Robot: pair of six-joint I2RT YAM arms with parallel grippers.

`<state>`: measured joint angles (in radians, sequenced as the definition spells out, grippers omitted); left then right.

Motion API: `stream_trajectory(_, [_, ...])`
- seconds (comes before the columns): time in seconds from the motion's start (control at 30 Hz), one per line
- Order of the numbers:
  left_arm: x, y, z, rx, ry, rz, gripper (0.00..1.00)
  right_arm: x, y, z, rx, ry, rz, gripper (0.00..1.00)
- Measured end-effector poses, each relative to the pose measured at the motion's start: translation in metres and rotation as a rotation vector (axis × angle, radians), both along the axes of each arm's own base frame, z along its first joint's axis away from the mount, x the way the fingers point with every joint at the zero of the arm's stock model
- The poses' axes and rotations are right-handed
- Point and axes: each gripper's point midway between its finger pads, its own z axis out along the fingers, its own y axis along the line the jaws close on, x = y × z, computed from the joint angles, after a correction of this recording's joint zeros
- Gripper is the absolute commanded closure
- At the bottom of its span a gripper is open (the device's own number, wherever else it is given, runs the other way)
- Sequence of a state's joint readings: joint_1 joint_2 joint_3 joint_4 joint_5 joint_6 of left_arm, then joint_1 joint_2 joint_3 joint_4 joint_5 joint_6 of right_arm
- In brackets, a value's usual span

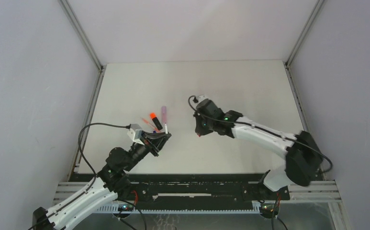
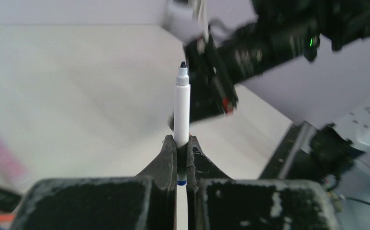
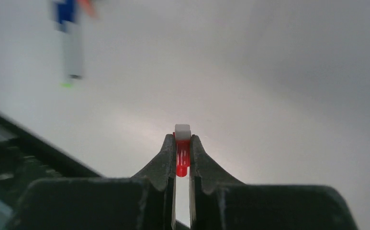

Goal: Insert the pens into the pen caps
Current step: Insert the pen cap onto the pen.

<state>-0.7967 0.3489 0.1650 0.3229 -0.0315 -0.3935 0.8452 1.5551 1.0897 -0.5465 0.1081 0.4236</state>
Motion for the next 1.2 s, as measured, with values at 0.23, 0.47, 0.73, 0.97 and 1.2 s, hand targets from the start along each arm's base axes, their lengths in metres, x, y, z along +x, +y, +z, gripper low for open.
stream_trajectory(0.23, [-0.039,-0.027,0.015,-0.035,-0.094,-0.266,1.00,-0.004,0.039,0.153,0.658,-0.293,0.044,1.00])
stream_trajectory(0.47, [-0.060,-0.039,0.016,-0.023,-0.123,-0.407,1.00,-0.034,0.076,0.196,0.959,-0.349,0.186,1.00])
stream_trajectory(0.73, [-0.067,-0.041,0.016,-0.020,-0.132,-0.452,1.00,-0.066,0.094,0.237,1.117,-0.404,0.330,1.00])
stream_trajectory(0.97, [-0.068,-0.041,0.017,-0.026,-0.131,-0.455,1.00,-0.074,0.095,0.241,1.129,-0.417,0.355,1.00])
stream_trajectory(1.2, [-0.069,-0.039,0.021,-0.038,-0.145,-0.448,1.00,-0.081,0.095,0.245,1.129,-0.429,0.380,1.00])
